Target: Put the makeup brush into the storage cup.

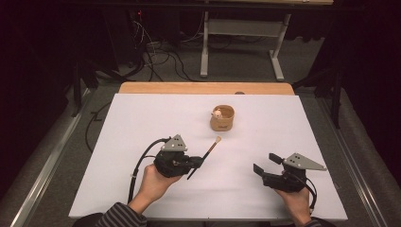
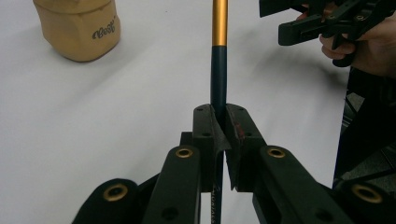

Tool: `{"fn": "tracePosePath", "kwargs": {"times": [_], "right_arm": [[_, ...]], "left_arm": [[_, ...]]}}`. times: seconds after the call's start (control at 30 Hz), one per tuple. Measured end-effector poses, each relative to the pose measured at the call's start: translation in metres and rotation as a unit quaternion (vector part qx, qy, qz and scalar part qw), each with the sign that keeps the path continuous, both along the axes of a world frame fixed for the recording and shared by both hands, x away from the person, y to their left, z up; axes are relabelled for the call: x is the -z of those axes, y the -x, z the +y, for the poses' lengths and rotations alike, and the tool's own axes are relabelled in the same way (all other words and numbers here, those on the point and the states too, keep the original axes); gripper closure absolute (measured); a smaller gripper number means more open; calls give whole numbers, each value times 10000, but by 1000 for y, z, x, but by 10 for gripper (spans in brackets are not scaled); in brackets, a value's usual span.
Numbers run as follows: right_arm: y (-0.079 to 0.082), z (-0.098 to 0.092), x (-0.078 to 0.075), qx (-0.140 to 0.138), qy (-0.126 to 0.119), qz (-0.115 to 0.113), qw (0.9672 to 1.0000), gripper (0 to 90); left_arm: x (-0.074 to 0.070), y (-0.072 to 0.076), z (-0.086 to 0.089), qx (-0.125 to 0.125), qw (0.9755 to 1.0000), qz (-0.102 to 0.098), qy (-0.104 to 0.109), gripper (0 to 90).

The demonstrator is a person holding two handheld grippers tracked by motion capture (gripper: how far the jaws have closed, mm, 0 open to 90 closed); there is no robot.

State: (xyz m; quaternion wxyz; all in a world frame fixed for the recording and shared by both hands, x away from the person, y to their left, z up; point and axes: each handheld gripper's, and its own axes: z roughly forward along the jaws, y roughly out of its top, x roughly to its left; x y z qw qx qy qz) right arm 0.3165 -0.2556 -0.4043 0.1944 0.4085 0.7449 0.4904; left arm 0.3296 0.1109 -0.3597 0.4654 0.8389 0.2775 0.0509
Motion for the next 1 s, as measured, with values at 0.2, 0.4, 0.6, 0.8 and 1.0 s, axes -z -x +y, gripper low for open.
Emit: {"fn": "tracePosePath", "kwargs": {"times": [0.2,0.4,0.6,0.8,1.0], "right_arm": [[3,0,-5,-5,-33,-85,10000,194],[6,9,-8,-204,91,-139,9997,183],[8,16,-9,-382,-24,-125,9992,256],[6,26,-11,-591,-255,-73,9979,321],[5,36,-13,-685,-282,-85,9972,323]], "left_arm": [[4,4,1,-12,9998,-139,121,835],[6,5,4,-36,9995,-240,198,835],[9,6,1,7,9995,-253,208,835],[11,5,-5,65,9995,-256,171,835],[12,5,-6,69,9995,-264,172,835]]}}
